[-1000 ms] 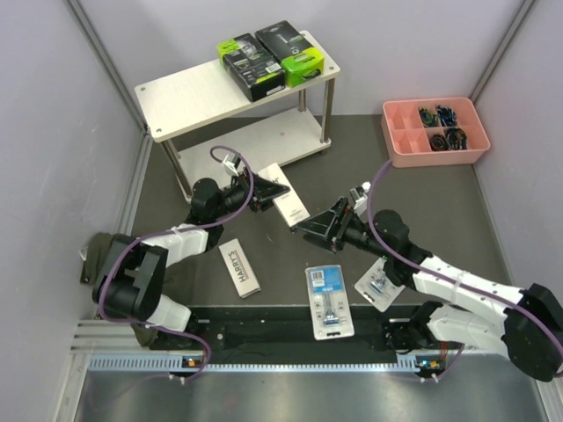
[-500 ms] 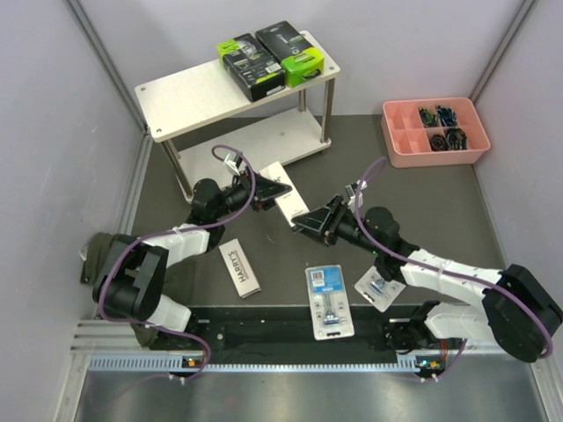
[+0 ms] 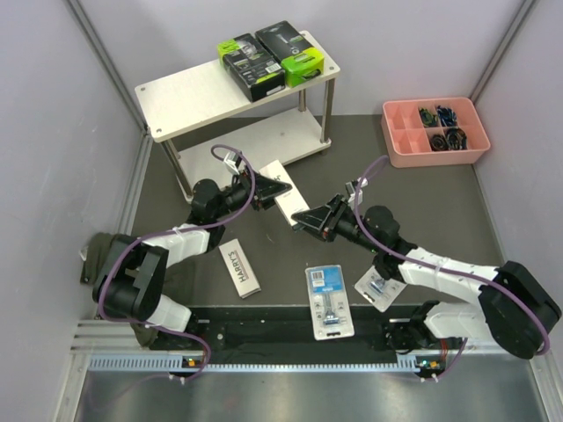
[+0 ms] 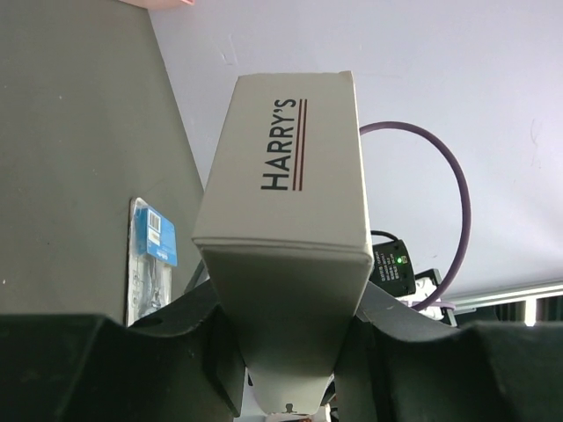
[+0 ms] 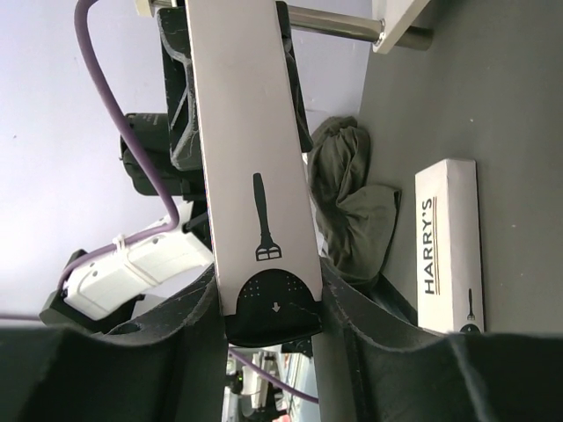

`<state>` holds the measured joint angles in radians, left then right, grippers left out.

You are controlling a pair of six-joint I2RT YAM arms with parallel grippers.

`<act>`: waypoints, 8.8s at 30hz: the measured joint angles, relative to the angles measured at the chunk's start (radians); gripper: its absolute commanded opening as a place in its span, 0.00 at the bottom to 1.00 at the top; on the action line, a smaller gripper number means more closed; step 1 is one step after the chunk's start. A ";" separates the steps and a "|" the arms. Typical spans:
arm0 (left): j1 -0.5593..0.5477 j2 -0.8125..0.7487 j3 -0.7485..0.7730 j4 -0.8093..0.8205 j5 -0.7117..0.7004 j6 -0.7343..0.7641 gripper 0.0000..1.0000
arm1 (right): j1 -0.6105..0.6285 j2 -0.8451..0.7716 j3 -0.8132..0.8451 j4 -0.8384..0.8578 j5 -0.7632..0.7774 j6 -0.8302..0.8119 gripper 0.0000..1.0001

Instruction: Place and organize the shaving razors onto the shelf

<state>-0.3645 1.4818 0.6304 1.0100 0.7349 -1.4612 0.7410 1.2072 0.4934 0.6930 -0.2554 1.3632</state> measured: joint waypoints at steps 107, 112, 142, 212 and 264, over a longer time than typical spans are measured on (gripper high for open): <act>-0.008 -0.671 0.302 -1.520 -0.589 0.962 0.25 | -0.056 0.793 1.387 -0.478 -0.102 0.055 0.17; -0.008 -0.601 0.444 -1.498 -0.553 0.974 0.00 | -0.059 0.827 1.429 -0.479 -0.097 0.063 0.22; 0.021 -0.283 0.642 -1.218 -0.616 0.931 0.00 | -0.082 0.856 1.438 -0.429 -0.090 0.108 0.56; 0.267 -0.174 0.657 -0.999 -0.284 0.757 0.29 | -0.099 0.539 0.975 -0.454 -0.180 -0.067 0.61; 0.285 -0.602 0.177 -1.725 -0.598 0.840 0.99 | 0.502 0.852 1.088 -1.273 0.393 -0.706 0.90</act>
<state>-0.0799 0.8799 0.8070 -0.7155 0.1368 -0.6209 1.2430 2.0594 1.5810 -0.5800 0.1371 0.6571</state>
